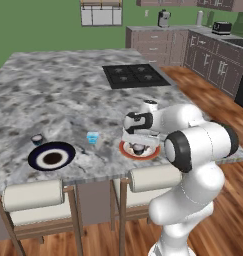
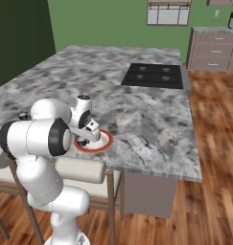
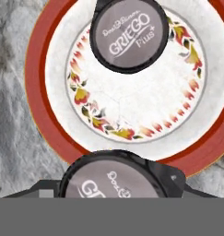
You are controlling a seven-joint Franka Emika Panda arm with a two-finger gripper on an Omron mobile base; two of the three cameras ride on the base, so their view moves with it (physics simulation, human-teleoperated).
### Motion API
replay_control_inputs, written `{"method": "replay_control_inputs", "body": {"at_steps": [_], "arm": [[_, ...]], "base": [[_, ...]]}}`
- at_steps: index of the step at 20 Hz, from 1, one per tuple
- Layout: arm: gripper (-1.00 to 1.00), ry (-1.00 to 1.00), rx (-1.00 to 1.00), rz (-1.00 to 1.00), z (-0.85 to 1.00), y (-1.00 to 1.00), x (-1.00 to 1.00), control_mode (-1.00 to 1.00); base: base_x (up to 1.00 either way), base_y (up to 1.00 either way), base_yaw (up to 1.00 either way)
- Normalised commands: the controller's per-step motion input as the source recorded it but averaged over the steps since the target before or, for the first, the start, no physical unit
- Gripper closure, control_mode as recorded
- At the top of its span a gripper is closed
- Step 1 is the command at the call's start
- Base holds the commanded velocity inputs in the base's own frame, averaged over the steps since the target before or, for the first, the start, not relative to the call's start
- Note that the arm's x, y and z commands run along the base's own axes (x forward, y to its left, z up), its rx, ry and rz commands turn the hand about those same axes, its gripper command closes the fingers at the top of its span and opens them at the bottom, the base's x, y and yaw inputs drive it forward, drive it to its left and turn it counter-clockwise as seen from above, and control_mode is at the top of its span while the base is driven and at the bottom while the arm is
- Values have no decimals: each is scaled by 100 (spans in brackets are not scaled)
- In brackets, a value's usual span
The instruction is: Place two yogurt containers on each plate.
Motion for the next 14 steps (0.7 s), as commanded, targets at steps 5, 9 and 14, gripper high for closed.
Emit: {"method": "replay_control_inputs", "body": {"at_steps": [5, 9, 14], "arm": [[100, 0, 0, 0, -30, -1, 17, -100], [100, -1, 0, 0, -24, -1, 5, -100], [100, -3, 0, 0, -8, -4, 0, -100]], "base": [[0, 0, 0], [0, 0, 0], [0, 0, 0]]}}
